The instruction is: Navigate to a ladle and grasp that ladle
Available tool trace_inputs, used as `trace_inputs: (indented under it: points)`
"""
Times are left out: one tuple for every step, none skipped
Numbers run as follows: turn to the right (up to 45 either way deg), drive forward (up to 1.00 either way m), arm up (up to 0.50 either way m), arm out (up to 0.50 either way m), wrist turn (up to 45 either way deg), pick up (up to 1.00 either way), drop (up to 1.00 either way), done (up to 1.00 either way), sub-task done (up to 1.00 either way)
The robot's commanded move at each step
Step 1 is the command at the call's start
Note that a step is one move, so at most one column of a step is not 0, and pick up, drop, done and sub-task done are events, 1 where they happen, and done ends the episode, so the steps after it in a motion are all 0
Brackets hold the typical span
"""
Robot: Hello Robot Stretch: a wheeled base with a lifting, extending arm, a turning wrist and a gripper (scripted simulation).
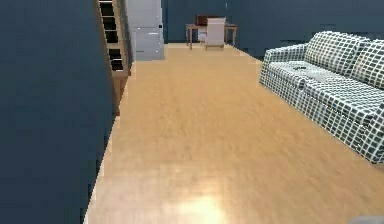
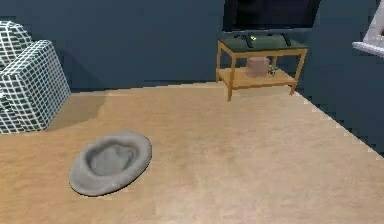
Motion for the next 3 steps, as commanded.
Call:
trace_inputs:
  points:
    - [0.0, 0.15, 0.0, 0.0, 0.0, 0.0, 0.0, 0.0, 0.0]
    - [-9.0, 0.0, 0.0, 0.0, 0.0, 0.0, 0.0, 0.0, 0.0]
    - [0.0, 1.0, 0.0, 0.0, 0.0, 0.0, 0.0, 0.0, 0.0]
